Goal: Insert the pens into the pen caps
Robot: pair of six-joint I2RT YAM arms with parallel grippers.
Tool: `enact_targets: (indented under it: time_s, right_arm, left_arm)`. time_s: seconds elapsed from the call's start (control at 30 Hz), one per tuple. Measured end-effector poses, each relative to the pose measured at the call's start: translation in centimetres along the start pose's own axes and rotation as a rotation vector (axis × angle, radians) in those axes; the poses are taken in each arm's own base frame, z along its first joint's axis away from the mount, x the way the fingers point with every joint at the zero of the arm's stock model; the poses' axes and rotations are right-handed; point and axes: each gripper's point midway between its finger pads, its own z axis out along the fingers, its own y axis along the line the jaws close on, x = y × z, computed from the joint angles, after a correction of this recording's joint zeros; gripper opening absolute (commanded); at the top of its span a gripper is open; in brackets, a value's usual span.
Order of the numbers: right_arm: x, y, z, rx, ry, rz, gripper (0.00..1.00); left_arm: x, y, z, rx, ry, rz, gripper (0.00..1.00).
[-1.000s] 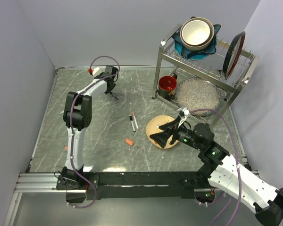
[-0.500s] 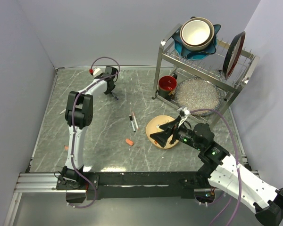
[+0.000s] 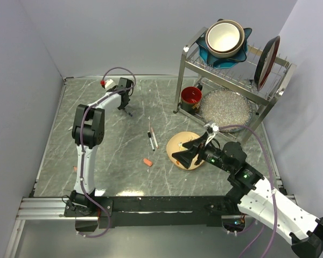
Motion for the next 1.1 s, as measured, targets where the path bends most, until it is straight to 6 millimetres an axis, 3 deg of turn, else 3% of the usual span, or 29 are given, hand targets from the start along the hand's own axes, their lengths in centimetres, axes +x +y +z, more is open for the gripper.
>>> enact_targets:
  time_s: [0.3, 0.43, 0.53, 0.63, 0.73, 0.87, 0.93, 1.1]
  right_arm:
    - [0.5, 0.1, 0.2, -0.005, 0.023, 0.049, 1.00]
    - [1.6, -0.6, 1.2, 0.019, 0.075, 0.093, 1.00]
    - [2.7, -1.5, 2.2, 0.054, 0.130, 0.124, 1.00]
    - [3.7, -2.2, 3.1, 0.076, 0.176, 0.149, 0.99]
    - [4.2, -2.4, 4.1, 0.068, 0.195, 0.160, 0.96]
    - [5.0, -2.2, 5.8, 0.018, 0.234, 0.177, 0.83]
    - [5.4, -2.1, 6.9, -0.006, 0.256, 0.191, 0.76]
    - [6.0, -1.7, 9.0, -0.070, 0.273, 0.246, 0.72]
  left_arm:
    - [1.5, 3.7, -2.7, 0.050, 0.038, 0.004, 0.01]
    - [3.5, 7.0, -5.7, 0.080, 0.096, 0.058, 0.01]
    - [5.4, 8.2, -8.8, 0.151, 0.144, 0.107, 0.01]
    - [7.0, 7.8, -12.2, 0.268, 0.180, 0.145, 0.01]
    - [8.2, 5.9, -16.3, 0.435, 0.202, 0.165, 0.01]
    - [9.3, 3.8, -22.3, 0.670, 0.216, 0.178, 0.01]
    - [9.4, 3.2, -24.6, 0.765, 0.225, 0.171, 0.01]
    - [9.0, 2.7, -29.7, 0.973, 0.250, 0.122, 0.01]
